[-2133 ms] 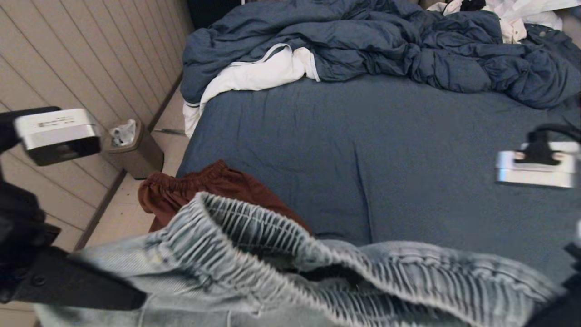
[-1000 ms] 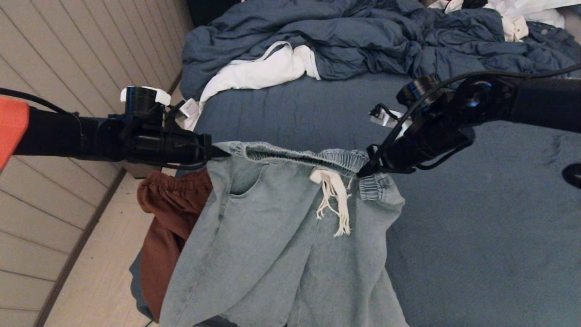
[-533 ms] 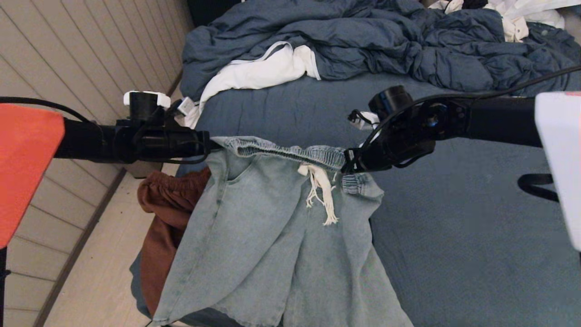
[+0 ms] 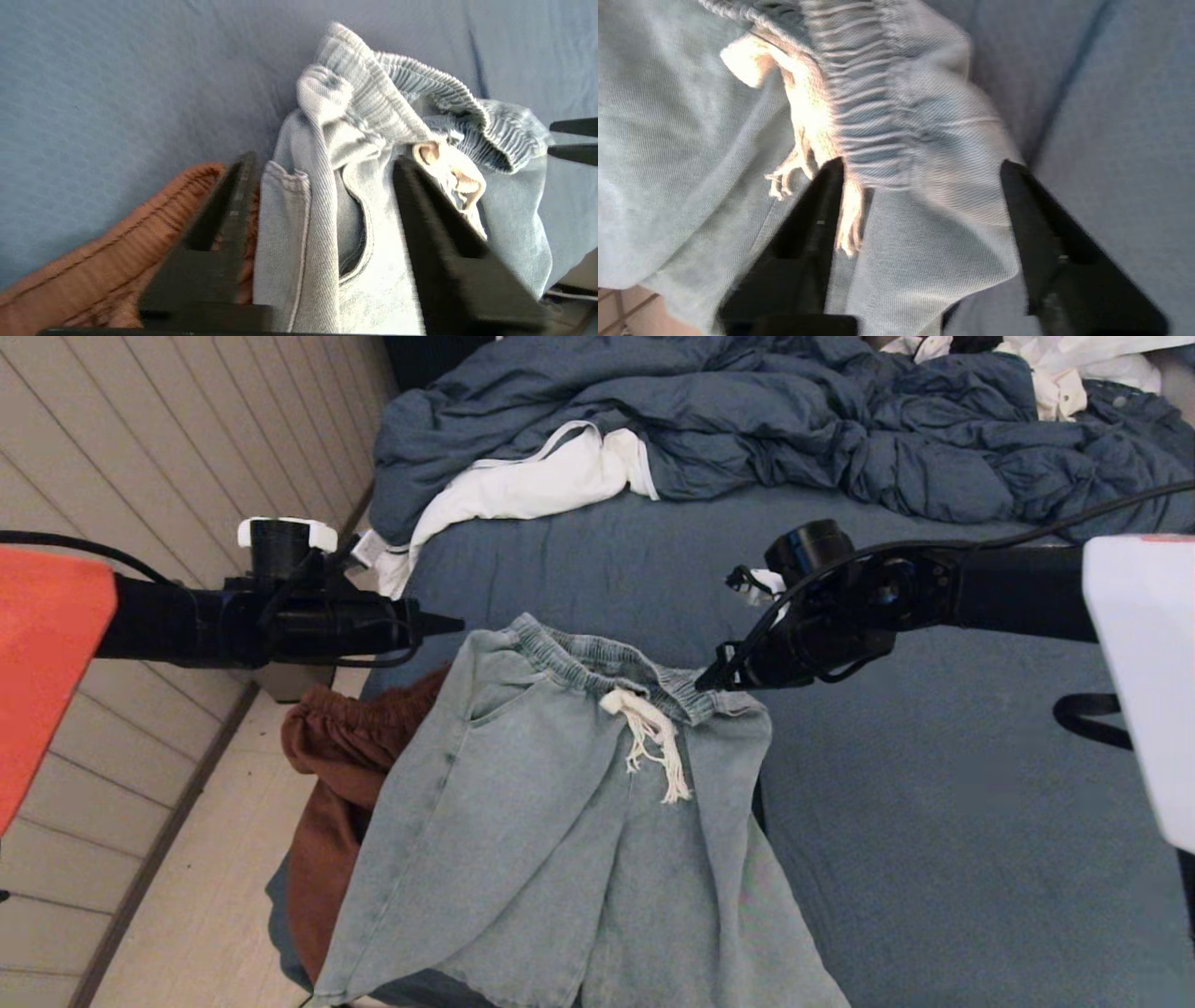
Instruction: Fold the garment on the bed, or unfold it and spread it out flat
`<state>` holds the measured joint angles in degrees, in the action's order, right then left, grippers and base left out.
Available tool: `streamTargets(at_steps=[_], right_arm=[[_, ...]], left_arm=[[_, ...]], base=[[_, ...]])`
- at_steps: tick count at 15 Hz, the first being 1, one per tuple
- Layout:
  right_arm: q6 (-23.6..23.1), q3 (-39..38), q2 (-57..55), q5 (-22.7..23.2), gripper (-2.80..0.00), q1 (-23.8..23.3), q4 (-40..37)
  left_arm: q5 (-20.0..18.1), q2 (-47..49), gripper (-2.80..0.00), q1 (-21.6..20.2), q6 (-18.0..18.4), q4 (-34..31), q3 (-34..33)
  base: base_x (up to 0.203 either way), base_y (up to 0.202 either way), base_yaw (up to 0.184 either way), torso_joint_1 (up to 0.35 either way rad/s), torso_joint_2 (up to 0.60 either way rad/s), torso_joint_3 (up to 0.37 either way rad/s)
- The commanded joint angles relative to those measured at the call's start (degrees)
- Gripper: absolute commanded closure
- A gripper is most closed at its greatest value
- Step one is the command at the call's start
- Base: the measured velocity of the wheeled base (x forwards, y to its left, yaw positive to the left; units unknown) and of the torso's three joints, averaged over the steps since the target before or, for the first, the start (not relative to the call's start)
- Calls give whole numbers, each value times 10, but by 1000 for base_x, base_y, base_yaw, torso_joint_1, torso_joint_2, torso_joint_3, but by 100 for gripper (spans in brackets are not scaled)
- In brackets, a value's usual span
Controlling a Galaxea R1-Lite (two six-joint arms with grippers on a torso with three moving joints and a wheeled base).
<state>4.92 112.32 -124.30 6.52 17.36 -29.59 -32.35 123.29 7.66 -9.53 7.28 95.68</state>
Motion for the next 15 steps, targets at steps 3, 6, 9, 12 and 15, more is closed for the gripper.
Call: streamTargets(at_steps=[3, 6, 9, 12, 15], right_arm=[[2, 0, 37, 2, -280, 0, 4], [5, -2, 79, 2, -280, 1, 0], [25, -12, 128, 2, 0, 1, -21], [27, -82, 219, 1, 0, 4, -40], [29, -192, 346, -14, 0, 9, -40]], left_arm=[[-3, -44, -280, -7, -2, -2, -4], [-2, -84, 0, -22, -2, -6, -14], [-1, -154, 0, -37, 0, -26, -56], [-1, -269, 0, -65, 16, -33, -141], [-5, -401, 0, -101, 27, -43, -244]], base=[[0, 0, 0, 0, 0, 0], [0, 0, 0, 0, 0, 0], [0, 0, 0, 0, 0, 0], [0, 0, 0, 0, 0, 0], [0, 0, 0, 0, 0, 0]])
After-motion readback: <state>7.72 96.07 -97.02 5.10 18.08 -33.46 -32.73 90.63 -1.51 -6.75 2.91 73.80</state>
